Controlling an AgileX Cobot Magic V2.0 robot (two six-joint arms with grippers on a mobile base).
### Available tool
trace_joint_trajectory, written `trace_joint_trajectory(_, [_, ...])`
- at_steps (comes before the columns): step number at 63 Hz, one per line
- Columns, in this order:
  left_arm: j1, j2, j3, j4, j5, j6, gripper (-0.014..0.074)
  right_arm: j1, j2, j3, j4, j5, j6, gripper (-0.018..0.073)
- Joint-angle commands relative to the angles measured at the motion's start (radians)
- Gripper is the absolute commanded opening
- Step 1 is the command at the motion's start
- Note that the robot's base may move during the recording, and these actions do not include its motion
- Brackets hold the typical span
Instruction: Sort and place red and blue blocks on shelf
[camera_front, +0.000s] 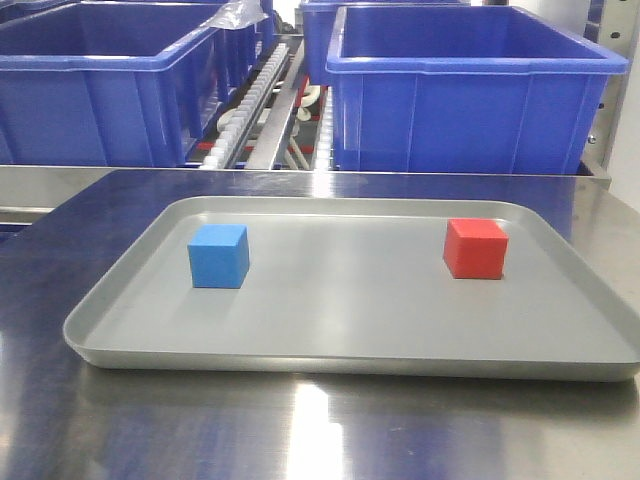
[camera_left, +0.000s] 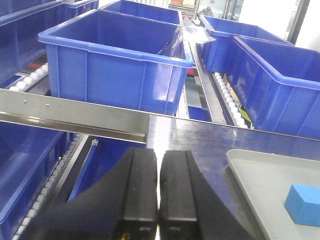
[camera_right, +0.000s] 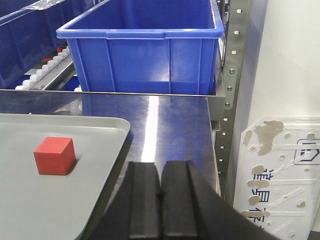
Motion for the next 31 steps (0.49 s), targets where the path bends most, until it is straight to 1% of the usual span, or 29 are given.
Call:
trace_joint_trajectory(1, [0.001,-0.016,0.036,-0.006,-0.084,-0.006,0.0127,-0.003,-0.015,-0.021,-0.003,-0.079,-0.006,0.0056])
trace_joint_trajectory(31, [0.001,-0.016,0.036,-0.006,-0.084,-0.006,0.0127,-0.003,-0.015,-0.021,-0.003,-0.079,-0.006,0.0056])
